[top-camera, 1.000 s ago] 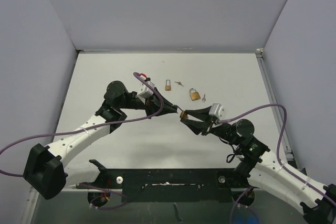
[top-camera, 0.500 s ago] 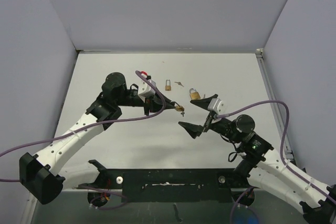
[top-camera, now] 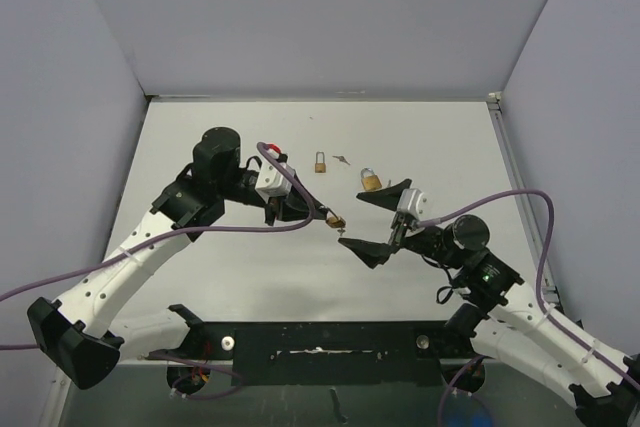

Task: Lock with the key
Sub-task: Lock the lock.

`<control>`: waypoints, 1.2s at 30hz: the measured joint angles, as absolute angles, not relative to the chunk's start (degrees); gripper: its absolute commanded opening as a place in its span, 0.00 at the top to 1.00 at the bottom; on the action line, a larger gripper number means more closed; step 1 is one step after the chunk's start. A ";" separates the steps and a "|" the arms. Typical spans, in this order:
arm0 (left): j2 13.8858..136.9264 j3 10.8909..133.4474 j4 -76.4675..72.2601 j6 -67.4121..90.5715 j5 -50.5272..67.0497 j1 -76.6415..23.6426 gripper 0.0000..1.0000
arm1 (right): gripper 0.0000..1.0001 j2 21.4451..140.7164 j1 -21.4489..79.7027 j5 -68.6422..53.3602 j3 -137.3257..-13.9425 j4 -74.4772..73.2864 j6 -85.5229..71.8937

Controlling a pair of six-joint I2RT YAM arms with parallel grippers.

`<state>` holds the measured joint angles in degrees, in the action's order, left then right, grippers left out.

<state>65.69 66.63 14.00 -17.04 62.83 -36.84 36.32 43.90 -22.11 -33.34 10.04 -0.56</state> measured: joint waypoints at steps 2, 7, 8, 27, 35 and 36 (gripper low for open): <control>65.78 66.94 15.09 -17.74 63.55 -37.06 1.00 | 0.01 37.82 43.90 -23.92 -33.34 11.14 -0.80; 66.96 68.14 17.91 -19.27 64.31 -37.54 1.00 | 0.11 41.93 43.90 -28.05 -33.52 12.38 -1.58; 67.18 68.27 18.35 -19.57 64.34 -37.65 1.00 | 0.14 42.54 43.90 -28.58 -33.52 12.38 -1.76; 67.64 68.29 20.71 -21.21 62.61 -38.81 1.00 | 0.55 46.59 43.90 -32.88 -35.11 16.25 -4.75; 67.64 68.29 20.38 -21.21 61.49 -38.96 1.00 | 0.55 47.51 43.90 -33.26 -35.27 16.23 -4.99; 67.64 68.29 20.38 -21.21 61.47 -38.96 1.00 | 0.56 47.51 43.90 -33.26 -35.27 16.23 -4.99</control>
